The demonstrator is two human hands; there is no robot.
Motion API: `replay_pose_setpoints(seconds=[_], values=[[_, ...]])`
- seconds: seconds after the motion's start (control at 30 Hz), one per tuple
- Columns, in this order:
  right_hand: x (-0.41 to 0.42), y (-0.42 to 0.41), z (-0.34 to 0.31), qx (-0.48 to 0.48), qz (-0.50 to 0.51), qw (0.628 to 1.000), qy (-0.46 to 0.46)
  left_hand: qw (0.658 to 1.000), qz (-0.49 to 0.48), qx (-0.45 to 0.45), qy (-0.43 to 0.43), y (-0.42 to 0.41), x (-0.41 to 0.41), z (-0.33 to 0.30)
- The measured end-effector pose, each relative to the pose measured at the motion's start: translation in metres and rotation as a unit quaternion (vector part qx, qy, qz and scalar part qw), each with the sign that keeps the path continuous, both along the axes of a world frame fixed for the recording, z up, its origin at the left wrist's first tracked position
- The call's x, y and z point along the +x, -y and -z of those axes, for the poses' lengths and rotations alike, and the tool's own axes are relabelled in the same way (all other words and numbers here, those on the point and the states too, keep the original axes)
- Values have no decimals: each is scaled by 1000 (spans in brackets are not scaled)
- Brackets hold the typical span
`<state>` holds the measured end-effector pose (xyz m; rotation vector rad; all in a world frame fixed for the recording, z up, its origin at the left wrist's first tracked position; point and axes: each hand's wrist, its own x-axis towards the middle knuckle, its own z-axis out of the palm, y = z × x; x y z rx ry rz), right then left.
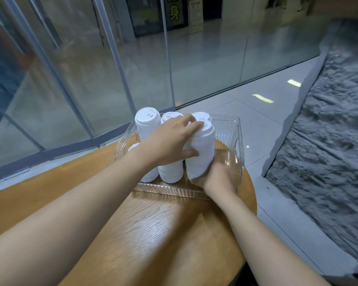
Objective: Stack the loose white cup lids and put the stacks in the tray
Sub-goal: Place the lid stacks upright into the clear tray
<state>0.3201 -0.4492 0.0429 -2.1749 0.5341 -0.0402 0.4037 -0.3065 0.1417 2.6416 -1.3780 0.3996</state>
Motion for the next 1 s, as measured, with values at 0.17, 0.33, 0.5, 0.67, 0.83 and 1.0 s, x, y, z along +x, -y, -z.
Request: replay_pose_setpoints(seconds=[0.17,0.33,0.5,0.67,0.83,1.0], values=[[6,-1,2,20,-11,1000,-12,1000,6,-2,-3,1,4,7],[9,5,6,37,-29,999,-16,1000,6,-9,-6,0,8,13],[12,9,11,43,-34,998,-7,1000,12,-18,17,-1,9,16],[17,9,16,34,-28,999,-16,999,23,-18,37,-2,8,23],[13,12,13,55,-32,998,-17,998,27,-25,45,-6,5,27],[-21,15,-15,-9,-19,996,83,998,23,-38,48,-18,2,32]])
